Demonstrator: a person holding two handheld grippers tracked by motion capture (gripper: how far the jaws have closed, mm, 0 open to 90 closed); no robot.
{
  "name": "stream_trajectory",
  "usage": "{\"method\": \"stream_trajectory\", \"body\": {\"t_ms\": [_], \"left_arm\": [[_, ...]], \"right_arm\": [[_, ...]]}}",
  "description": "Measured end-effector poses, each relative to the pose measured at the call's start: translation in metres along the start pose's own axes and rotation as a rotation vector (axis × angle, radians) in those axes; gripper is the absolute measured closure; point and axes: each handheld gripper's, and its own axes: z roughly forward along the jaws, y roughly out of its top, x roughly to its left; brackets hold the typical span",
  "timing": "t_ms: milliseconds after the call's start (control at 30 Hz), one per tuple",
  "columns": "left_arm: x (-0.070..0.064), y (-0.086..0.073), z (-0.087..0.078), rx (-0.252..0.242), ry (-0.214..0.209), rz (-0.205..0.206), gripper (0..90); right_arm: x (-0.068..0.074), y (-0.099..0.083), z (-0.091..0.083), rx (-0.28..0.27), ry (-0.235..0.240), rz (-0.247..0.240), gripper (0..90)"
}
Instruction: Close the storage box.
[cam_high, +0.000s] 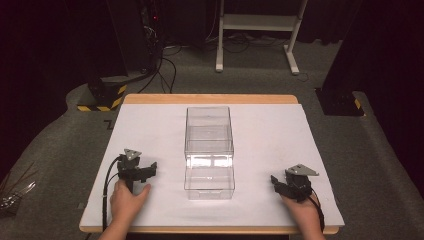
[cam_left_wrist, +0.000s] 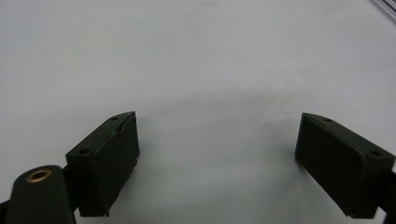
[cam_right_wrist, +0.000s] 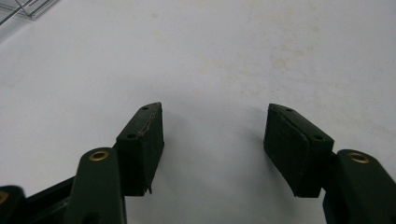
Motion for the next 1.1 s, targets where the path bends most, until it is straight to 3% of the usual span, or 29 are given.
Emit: {"method": "stream_trajectory", "body": {"t_ms": [367, 867, 1100], "left_arm": [[0.0000, 0.0000, -0.0001, 0.001, 0.000, 0.002, 13.6], [-0.0002, 0.0008, 0.0007, 0.007, -0.013, 0.004, 10.9], [0.0017, 0.0004, -0.0044, 0.029, -0.018, 0.029, 12.5]], "right_arm": [[0.0035, -0.0005, -0.0001, -0.004, -0.026, -0.020, 37.7], [-0.0013, 0.0011, -0.0007, -0.007, 0.010, 0.019, 35.8], [-0.0023, 0.0029, -0.0031, -0.026, 0.031, 0.004, 31.6]]}}
